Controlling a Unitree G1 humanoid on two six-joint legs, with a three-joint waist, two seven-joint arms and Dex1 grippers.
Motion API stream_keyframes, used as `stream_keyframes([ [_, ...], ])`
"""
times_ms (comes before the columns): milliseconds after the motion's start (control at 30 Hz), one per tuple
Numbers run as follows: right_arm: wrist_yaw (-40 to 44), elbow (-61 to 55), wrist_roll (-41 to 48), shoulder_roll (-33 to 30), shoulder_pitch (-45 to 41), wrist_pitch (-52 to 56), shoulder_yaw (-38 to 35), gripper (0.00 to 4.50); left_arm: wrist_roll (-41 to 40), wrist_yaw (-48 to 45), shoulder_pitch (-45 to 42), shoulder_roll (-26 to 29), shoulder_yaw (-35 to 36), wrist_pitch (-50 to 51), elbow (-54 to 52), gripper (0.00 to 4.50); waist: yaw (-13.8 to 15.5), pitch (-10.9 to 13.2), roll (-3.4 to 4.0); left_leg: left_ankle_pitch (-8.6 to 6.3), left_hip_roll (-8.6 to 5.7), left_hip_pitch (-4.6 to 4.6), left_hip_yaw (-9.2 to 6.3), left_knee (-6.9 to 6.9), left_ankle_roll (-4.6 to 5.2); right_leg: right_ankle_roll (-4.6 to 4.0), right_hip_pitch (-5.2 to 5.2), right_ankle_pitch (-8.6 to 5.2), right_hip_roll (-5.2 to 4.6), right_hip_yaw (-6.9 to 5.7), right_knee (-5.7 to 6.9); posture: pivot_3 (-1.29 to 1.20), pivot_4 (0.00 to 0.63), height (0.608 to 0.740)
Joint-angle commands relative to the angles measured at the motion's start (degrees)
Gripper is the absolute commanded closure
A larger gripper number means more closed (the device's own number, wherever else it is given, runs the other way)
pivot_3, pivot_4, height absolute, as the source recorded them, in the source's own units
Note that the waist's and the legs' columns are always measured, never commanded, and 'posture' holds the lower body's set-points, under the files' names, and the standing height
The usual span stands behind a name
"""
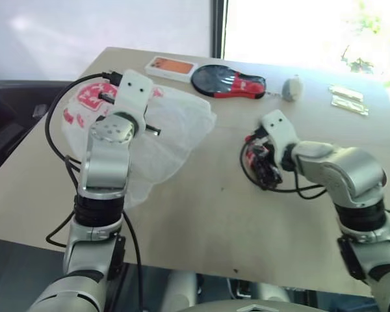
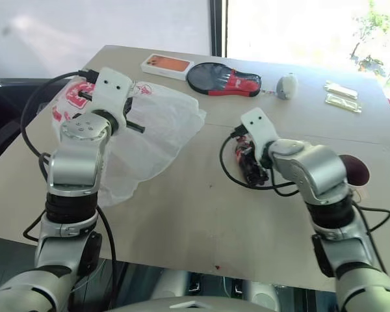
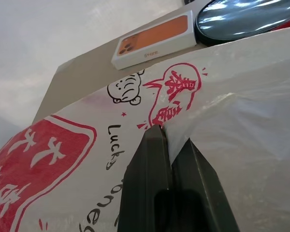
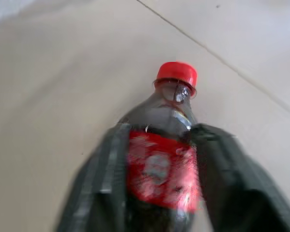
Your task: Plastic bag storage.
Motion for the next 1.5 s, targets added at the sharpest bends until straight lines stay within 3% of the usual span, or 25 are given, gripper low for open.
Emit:
stream_keyframes([
  [33, 3.3, 1.5, 1.2, -0.9, 3.2, 2.4, 5.0, 3.25, -0.7, -0.2, -1.7, 0.9, -0.4, -1.1, -1.2, 4.5, -0.2, 0.0, -0.02, 0.0, 0.0, 0.03, -0.02, 0.02, 0.0, 0.0, 0.03, 0.0, 0.0, 0.0, 0.03, 0.0, 0.15, 0.74],
  [67, 3.6, 1.6, 1.0, -0.8, 3.9, 2.3, 5.3, 2.99, -0.8, -0.1, -1.9, 0.8, -0.8, -1.2, -1.2, 4.5, -0.3, 0.0, -0.02, 0.0, 0.02, 0.09, -0.03, 0.02, 0.0, 0.0, 0.09, 0.0, 0.02, 0.0, 0.04, 0.0, 0.15, 0.74],
  [300, 2.1, 8.3, -2.1, 4.8, 5.2, 4.5, 1.6, 0.02, -1.1, 0.0, -1.8, 1.4, -1.9, -2.1, -1.0, 4.5, -1.5, -0.1, -0.18, -0.01, 0.07, 0.68, 0.02, -0.06, -0.01, 0.08, 0.66, -0.06, 0.02, 0.04, 0.05, 0.0, 0.15, 0.74],
  [600, 0.5, 13.9, -6.1, 9.2, 4.2, -0.1, -0.4, 0.02, -1.1, 0.2, -1.5, 1.8, -2.1, -2.1, -1.6, 4.5, -1.9, -0.1, -0.17, 0.03, 0.12, 0.88, 0.29, -0.27, -0.08, 0.07, 0.57, -0.04, 0.05, 0.28, 0.08, 0.0, 0.15, 0.74],
  [733, 1.4, 13.6, -6.1, 10.5, 4.8, -1.8, -1.6, 1.2, -1.5, 0.1, -1.9, 1.6, -1.8, -1.9, -1.9, 4.5, -2.2, -0.1, -0.18, 0.07, 0.15, 0.94, 0.38, -0.27, -0.14, 0.28, 0.57, -0.07, 0.04, 0.34, 0.09, 0.0, 0.15, 0.74],
  [867, 4.3, 8.4, -4.8, 7.9, 4.9, -3.0, -1.2, 1.35, -3.0, -0.2, -2.9, 1.1, -0.7, -0.8, -2.0, 4.5, -2.3, -0.1, -0.14, 0.09, 0.16, 0.92, 0.37, -0.32, -0.16, 0.29, 0.53, -0.06, 0.04, 0.34, 0.09, 0.0, 0.15, 0.74],
  [1100, 17.0, -6.6, 8.8, 2.3, 2.4, 5.8, -6.5, 1.35, -6.0, 0.1, -6.6, -0.5, 0.1, 3.0, -1.7, 4.5, -1.9, 0.3, 0.09, 0.11, 0.04, 0.45, 0.41, -0.66, -0.16, 0.04, 0.0, 0.04, 0.07, 0.45, -0.03, 0.0, 0.15, 0.74],
  [1167, 19.6, -9.6, 13.0, 1.0, 1.7, 7.6, -8.3, 1.35, -6.9, -0.3, -7.6, -0.5, -0.3, 3.4, -1.5, 4.5, -1.6, 0.4, 0.09, 0.12, 0.04, -0.18, 0.41, -0.67, -0.17, 0.02, -0.66, 0.04, 0.11, 0.48, -0.03, 0.0, 0.15, 0.74],
  [1233, 19.9, -10.1, 15.7, 1.4, 0.1, 8.0, -9.0, 1.35, -8.9, -1.5, -8.4, -1.3, -0.3, 4.8, -2.4, 4.5, -1.4, 0.4, 0.07, 0.12, 0.01, -0.26, 0.45, -0.68, -0.17, 0.02, -0.75, 0.05, 0.1, 0.52, -0.04, 0.0, 0.15, 0.74],
  [1367, 15.3, -3.0, 12.4, 8.7, -5.4, 6.7, -4.9, 1.35, -14.4, -3.6, -9.5, -4.4, 2.1, 9.8, -6.2, 4.5, -1.6, 0.5, 0.07, 0.12, -0.05, -0.25, 0.46, -0.63, -0.15, 0.04, -0.74, 0.04, 0.05, 0.56, -0.02, 0.0, 0.15, 0.74],
  [1500, 10.8, 19.7, 0.8, 18.8, -14.1, -11.7, 6.2, 1.35, -19.2, -4.5, -11.0, -5.9, 5.1, 17.3, -10.7, 4.5, -2.2, 0.5, 0.09, 0.16, -0.04, -0.12, 0.45, -0.61, -0.21, 0.04, -0.71, 0.04, 0.12, 0.59, 0.14, 0.0, 0.15, 0.74],
])
